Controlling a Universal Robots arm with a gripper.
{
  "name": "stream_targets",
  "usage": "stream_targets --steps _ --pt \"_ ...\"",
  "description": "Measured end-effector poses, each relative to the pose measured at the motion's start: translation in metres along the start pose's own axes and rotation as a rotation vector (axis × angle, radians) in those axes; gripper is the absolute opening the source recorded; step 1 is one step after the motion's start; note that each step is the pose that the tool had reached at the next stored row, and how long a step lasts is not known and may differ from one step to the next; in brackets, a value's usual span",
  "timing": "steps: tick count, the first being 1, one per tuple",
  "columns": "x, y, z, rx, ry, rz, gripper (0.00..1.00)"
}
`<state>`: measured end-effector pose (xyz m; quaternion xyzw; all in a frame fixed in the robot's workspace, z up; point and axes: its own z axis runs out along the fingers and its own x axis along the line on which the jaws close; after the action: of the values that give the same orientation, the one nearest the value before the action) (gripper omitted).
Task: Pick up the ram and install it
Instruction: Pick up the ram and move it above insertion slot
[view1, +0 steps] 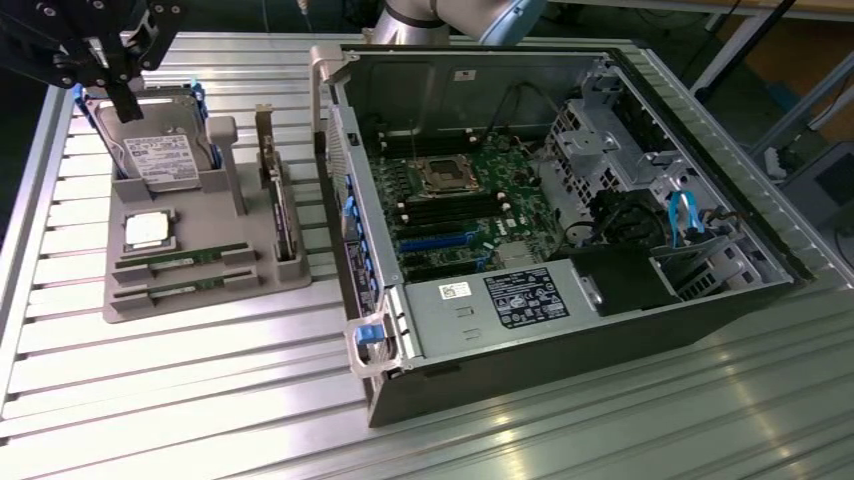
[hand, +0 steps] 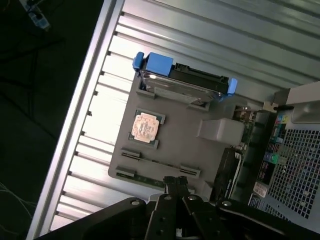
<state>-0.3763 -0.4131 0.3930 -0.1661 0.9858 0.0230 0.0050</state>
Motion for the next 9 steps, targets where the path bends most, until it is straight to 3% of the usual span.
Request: stream_targets --steps 9 --pt "0.0 0.0 0.0 -0.0021 0.0052 -0.12 0.1"
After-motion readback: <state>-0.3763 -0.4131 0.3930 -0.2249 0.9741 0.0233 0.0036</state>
